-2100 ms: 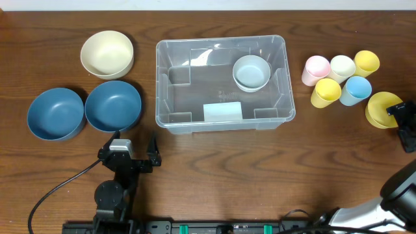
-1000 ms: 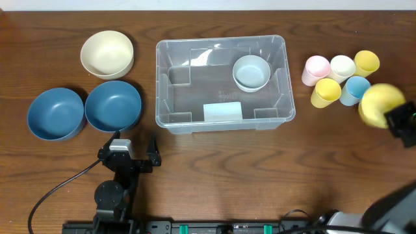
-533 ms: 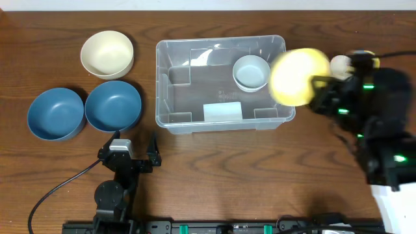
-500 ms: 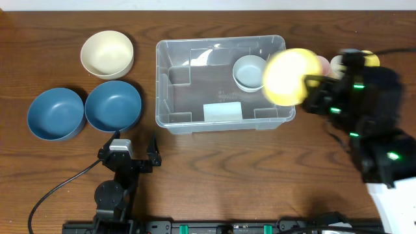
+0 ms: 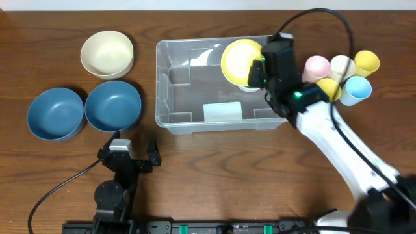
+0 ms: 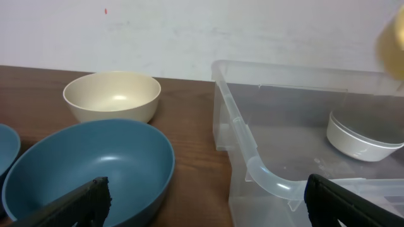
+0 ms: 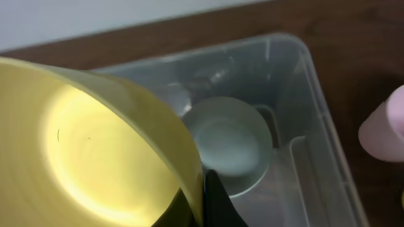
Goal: Pack container
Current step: 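Carry the yellow bowl into the bin onto the stacked bowls, then release the yellow bowl and withdraw the right gripper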
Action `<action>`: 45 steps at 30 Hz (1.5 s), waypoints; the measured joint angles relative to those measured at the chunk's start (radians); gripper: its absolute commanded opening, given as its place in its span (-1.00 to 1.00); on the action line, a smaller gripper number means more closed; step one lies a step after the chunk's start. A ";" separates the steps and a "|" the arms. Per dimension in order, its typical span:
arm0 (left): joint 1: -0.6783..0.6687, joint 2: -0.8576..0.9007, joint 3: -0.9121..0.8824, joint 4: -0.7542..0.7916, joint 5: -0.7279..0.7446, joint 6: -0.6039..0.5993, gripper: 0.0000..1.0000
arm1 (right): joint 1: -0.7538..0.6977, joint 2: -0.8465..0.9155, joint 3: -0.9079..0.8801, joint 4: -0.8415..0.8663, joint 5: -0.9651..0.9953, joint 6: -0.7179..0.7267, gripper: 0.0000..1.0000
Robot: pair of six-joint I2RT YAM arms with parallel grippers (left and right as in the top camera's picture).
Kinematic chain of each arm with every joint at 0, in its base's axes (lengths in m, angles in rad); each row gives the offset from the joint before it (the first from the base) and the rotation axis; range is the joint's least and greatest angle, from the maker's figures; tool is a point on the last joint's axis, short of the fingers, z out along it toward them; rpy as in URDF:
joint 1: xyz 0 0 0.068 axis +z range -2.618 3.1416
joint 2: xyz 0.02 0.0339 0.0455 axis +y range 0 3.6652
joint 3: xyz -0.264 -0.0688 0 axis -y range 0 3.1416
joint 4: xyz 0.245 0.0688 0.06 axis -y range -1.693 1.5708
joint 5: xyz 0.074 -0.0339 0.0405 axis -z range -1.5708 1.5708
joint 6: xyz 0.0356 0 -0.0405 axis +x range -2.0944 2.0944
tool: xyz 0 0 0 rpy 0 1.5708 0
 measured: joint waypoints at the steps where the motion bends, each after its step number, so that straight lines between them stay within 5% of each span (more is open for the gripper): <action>1: 0.000 0.000 0.000 0.000 0.000 0.000 0.96 | -0.005 0.021 0.000 0.010 0.006 0.000 -0.98; 22: 0.000 0.000 0.000 0.000 0.000 0.000 0.96 | -0.110 0.237 0.000 0.103 0.005 0.000 -0.95; 25: 0.000 0.000 0.000 0.000 0.000 0.000 0.96 | -0.110 0.244 0.000 0.104 -0.006 0.006 0.04; 27: 0.000 0.000 0.000 0.000 0.000 0.000 0.96 | -0.110 0.244 0.000 0.108 -0.022 0.003 0.19; 45: 0.000 0.000 0.000 0.000 0.000 0.000 0.96 | -0.097 0.166 0.046 -0.077 -0.172 -0.029 0.19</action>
